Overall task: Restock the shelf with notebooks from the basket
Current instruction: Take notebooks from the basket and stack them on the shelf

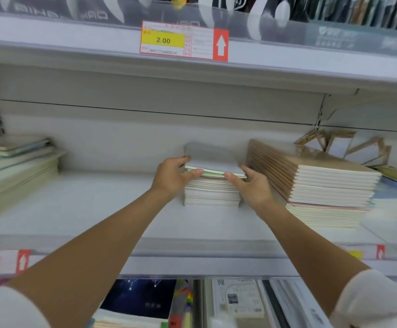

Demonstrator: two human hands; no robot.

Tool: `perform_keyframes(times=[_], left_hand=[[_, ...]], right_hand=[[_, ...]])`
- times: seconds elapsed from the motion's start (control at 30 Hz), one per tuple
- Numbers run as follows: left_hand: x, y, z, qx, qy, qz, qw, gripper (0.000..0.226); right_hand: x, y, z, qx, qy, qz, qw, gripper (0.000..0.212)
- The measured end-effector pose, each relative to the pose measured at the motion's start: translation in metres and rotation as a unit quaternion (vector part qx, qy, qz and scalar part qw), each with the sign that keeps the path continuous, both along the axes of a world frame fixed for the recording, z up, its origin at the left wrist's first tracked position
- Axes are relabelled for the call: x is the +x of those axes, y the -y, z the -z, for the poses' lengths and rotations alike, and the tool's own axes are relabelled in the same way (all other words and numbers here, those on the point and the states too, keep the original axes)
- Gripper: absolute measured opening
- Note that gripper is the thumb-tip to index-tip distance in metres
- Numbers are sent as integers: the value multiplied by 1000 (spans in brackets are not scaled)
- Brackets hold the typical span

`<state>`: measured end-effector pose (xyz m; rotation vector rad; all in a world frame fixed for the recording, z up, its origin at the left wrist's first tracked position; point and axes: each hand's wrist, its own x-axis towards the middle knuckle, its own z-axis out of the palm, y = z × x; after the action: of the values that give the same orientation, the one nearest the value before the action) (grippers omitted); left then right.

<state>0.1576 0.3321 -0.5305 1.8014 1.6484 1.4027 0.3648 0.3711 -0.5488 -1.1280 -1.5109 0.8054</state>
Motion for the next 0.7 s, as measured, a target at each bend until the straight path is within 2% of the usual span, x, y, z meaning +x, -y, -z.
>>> perform_keyframes(times=[0.17,0.23,0.33,0.53,0.7], left_hand=[[2,-10,4,5,12,7,1000,67],[1,-14,5,5,31,13,999,66],[1,-19,7,20,55,2,998,60],[-1,-26,11,26,162,10,986,53],[3,-26,14,26,166,15,986,55]], right_hand=[[4,-11,0,18,76,19,997,78],[5,-17,0,14,79,22,997,80],[6,-20,4,3,60,16,998,83],[6,-20,9,-15,14,-12,1000,80],[7,-21,4,-24,-20,-33,999,81]])
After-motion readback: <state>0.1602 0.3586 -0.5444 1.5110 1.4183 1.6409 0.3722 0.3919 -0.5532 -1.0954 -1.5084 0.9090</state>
